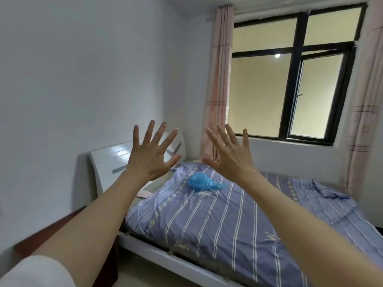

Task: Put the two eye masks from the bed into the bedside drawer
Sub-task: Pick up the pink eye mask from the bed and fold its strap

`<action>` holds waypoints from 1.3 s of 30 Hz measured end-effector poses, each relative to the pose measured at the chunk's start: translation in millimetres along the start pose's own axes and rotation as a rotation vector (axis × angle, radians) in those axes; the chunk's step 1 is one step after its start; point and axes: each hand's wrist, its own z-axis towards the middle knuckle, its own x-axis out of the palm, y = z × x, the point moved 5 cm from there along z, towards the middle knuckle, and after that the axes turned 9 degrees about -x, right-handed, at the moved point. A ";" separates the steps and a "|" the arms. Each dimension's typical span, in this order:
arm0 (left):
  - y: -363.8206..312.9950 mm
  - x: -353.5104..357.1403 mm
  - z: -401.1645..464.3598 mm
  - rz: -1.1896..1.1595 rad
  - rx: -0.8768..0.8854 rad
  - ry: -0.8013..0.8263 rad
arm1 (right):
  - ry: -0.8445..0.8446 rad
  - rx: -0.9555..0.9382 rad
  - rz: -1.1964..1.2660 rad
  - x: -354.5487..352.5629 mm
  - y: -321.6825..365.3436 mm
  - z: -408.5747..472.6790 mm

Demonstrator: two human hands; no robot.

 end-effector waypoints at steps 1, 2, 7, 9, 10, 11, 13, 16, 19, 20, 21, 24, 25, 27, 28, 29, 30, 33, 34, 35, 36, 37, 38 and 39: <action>1.7 5.2 -5.0 0.003 -0.005 0.017 | 0.017 0.008 0.021 6.1 7.6 -2.6; 3.6 12.9 -8.7 -0.017 0.002 0.018 | 0.025 0.000 0.038 14.7 14.3 -3.7; 21.8 81.6 -59.5 -0.205 -0.073 0.155 | 0.173 0.021 0.193 82.9 63.9 -40.1; 29.3 108.5 -85.3 -0.240 -0.106 0.211 | 0.217 0.048 0.248 111.6 85.0 -57.6; 33.0 120.8 -99.1 -0.251 -0.110 0.236 | 0.242 0.059 0.275 125.6 96.4 -66.3; 36.9 131.9 -112.2 -0.260 -0.112 0.257 | 0.272 0.066 0.295 139.7 107.7 -74.8; 45.2 152.3 -136.6 -0.272 -0.111 0.294 | 0.339 0.068 0.327 167.7 129.6 -90.9; 59.9 184.8 -164.2 -0.316 -0.179 0.419 | 0.423 0.085 0.380 204.4 155.6 -105.5; 78.4 217.7 -181.5 -0.334 -0.235 0.503 | 0.493 0.067 0.397 237.4 170.8 -107.1; 85.0 227.2 -183.3 -0.326 -0.236 0.516 | 0.506 0.059 0.398 247.4 172.2 -104.5; 92.3 237.1 -183.1 -0.320 -0.245 0.531 | 0.511 0.053 0.404 257.2 172.3 -100.1; 113.8 269.8 -174.0 -0.297 -0.284 0.580 | 0.531 0.043 0.427 289.7 170.0 -78.5; 120.8 283.7 -166.6 -0.286 -0.295 0.591 | 0.541 0.040 0.440 305.1 169.1 -66.8; 133.3 311.5 -147.1 -0.265 -0.310 0.601 | 0.544 0.026 0.458 335.8 167.2 -41.0; 139.2 326.4 -134.8 -0.254 -0.317 0.605 | 0.539 0.017 0.465 352.2 165.6 -26.0; 144.6 341.0 -121.5 -0.245 -0.325 0.612 | 0.533 0.009 0.473 368.1 163.4 -10.5; 149.3 355.1 -107.6 -0.241 -0.335 0.621 | 0.531 0.001 0.482 383.2 160.8 5.2; 161.3 392.7 -66.0 -0.231 -0.349 0.637 | 0.525 -0.016 0.504 424.8 152.3 52.2; 165.7 403.3 -53.5 -0.227 -0.351 0.640 | 0.523 -0.019 0.505 436.5 149.7 67.3; 170.7 413.8 -41.1 -0.221 -0.352 0.646 | 0.519 -0.022 0.509 448.0 147.4 82.6; 176.7 425.4 -28.5 -0.214 -0.354 0.655 | 0.514 -0.027 0.518 459.8 145.8 98.2; 183.3 436.6 -17.0 -0.207 -0.359 0.666 | 0.508 -0.034 0.531 471.1 145.0 112.9; 190.0 447.4 -6.1 -0.205 -0.367 0.674 | 0.502 -0.041 0.540 482.1 144.5 126.6; 197.2 458.8 4.8 -0.207 -0.378 0.677 | 0.499 -0.047 0.543 494.0 144.1 139.8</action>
